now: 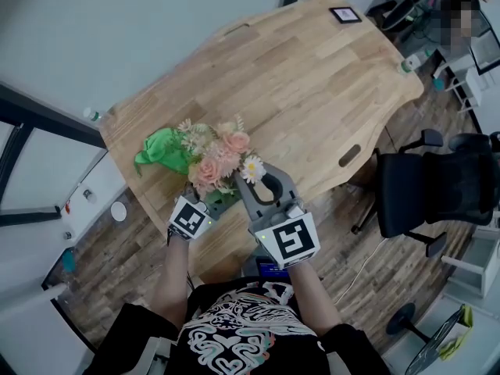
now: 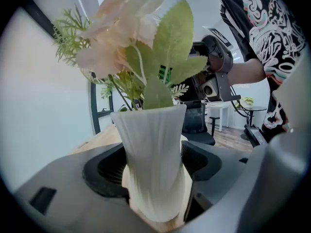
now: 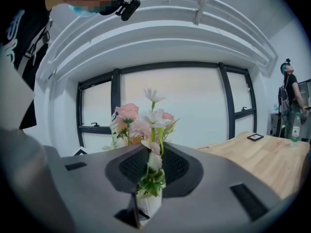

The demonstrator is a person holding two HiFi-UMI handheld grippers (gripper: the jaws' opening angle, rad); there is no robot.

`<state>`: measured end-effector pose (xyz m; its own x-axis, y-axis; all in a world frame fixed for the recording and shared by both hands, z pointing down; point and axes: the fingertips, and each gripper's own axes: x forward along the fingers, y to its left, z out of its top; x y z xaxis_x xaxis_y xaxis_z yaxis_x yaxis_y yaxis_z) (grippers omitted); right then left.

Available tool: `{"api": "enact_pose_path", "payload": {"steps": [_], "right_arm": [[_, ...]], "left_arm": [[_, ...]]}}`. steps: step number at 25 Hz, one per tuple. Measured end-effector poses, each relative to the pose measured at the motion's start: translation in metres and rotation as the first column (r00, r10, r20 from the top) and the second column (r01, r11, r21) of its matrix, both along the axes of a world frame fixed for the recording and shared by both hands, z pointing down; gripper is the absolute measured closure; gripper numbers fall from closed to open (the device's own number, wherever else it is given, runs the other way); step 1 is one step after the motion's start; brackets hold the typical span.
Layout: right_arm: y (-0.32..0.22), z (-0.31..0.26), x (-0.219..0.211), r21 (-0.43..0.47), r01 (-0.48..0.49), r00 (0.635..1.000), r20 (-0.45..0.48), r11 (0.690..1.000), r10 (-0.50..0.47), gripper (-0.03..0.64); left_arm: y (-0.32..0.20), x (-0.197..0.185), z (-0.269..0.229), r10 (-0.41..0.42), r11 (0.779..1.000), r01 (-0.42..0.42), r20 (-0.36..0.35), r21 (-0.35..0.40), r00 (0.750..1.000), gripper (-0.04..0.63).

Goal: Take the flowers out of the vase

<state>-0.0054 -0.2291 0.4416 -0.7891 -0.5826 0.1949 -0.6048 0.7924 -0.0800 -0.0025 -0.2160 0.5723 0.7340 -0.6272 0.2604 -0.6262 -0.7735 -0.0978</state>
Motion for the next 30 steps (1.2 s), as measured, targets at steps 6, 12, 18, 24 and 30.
{"api": "enact_pose_path", "payload": {"steps": [6, 12, 18, 24, 30], "right_arm": [[-0.001, -0.015, 0.008, 0.023, -0.026, 1.000, 0.015, 0.999, 0.026, 0.543], [0.001, -0.024, 0.009, 0.045, -0.042, 0.999, 0.035, 0.998, 0.041, 0.543], [0.005, -0.037, 0.008, 0.069, -0.045, 0.997, 0.065, 0.997, 0.040, 0.543], [0.006, -0.058, 0.009, 0.088, -0.056, 0.995, 0.081, 0.995, 0.049, 0.543], [0.002, -0.082, 0.015, 0.096, -0.084, 0.992, 0.104, 0.992, 0.073, 0.543]], "left_arm": [[0.001, 0.001, -0.001, 0.000, 1.000, 0.000, 0.000, -0.003, 1.000, 0.239], [0.001, 0.001, 0.002, 0.001, 1.000, -0.001, 0.017, 0.005, 1.000, 0.239], [0.001, 0.001, 0.003, 0.004, 1.000, -0.004, 0.017, 0.005, 1.000, 0.239], [0.002, -0.001, 0.002, 0.004, 1.000, -0.004, 0.013, 0.002, 1.000, 0.239], [0.002, -0.003, 0.004, 0.005, 1.000, -0.005, 0.012, -0.003, 1.000, 0.239]]}}
